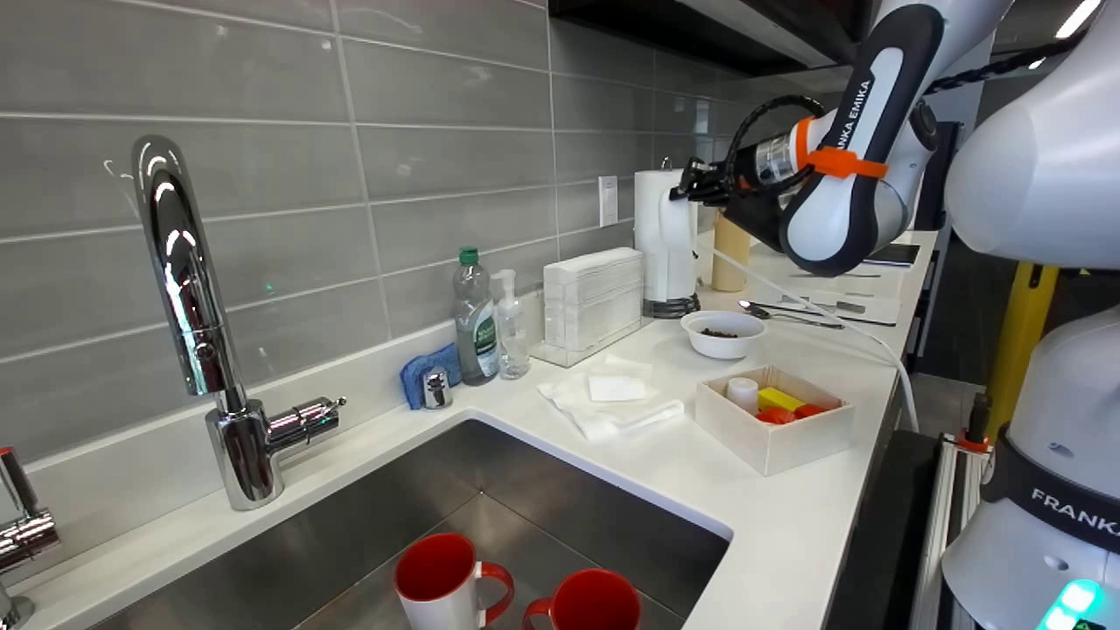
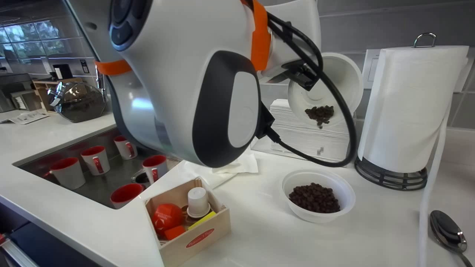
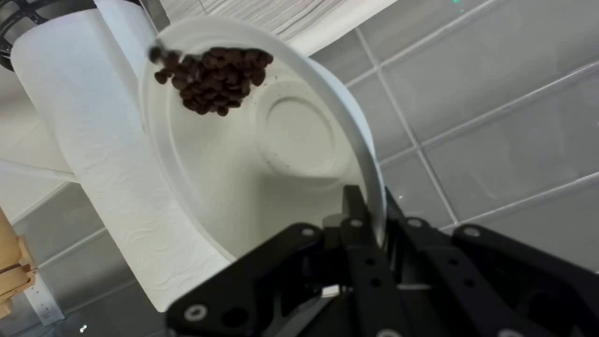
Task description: Pick up the orange ball and small white cup, put them in the wooden box, pour the contents of the left plate into the right plate
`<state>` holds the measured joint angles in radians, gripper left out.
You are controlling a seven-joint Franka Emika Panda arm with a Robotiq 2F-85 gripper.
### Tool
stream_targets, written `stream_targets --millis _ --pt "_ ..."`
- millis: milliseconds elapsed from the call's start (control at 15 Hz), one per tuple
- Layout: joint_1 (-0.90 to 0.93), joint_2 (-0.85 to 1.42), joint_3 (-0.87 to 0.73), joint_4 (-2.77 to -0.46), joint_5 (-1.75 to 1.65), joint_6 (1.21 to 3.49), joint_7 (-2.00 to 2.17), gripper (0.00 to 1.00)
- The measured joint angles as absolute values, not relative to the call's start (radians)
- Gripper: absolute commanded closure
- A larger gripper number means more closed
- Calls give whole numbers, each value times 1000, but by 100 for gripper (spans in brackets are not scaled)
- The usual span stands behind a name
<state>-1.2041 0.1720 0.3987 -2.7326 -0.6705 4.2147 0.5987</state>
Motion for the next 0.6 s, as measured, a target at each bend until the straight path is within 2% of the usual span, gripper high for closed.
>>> stream_targets --millis 200,600 --pt "-1225 192 413 -2745 -671 4215 562 100" --pt "-956 234 137 -2749 -610 4188 510 100"
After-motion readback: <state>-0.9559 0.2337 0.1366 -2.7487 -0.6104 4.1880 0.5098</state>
